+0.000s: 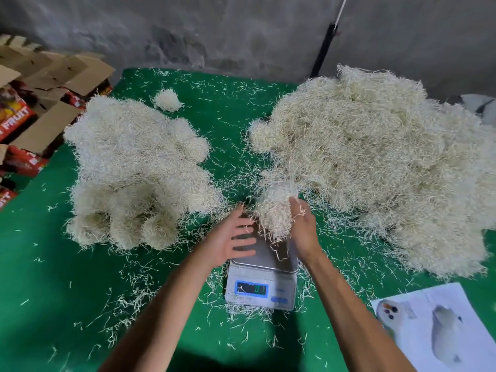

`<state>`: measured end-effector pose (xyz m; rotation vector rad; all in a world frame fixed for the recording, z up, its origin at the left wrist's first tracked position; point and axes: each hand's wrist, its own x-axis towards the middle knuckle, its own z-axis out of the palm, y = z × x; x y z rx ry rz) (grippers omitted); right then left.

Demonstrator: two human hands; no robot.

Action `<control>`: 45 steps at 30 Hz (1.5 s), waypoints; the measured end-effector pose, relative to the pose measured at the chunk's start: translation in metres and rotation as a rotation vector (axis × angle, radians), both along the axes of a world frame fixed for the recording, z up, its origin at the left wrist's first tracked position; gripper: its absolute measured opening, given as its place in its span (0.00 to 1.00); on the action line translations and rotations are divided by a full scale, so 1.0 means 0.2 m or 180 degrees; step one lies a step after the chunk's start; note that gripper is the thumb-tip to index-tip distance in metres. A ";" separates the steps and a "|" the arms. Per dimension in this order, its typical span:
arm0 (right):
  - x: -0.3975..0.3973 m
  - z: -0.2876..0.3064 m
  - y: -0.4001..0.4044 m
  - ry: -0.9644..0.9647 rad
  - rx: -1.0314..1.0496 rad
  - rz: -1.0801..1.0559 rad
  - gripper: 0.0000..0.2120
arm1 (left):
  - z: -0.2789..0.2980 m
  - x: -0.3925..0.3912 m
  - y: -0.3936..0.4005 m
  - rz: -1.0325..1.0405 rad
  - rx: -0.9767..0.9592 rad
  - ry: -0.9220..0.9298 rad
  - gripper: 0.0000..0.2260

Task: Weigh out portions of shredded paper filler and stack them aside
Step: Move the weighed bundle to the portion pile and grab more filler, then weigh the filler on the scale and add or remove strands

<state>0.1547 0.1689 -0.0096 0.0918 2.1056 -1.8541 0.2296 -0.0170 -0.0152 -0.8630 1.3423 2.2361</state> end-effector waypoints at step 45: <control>0.20 -0.28 0.32 0.0661 0.0747 -0.0636 0.16 | -0.29 0.54 0.00 0.0890 -0.0081 0.0204 0.21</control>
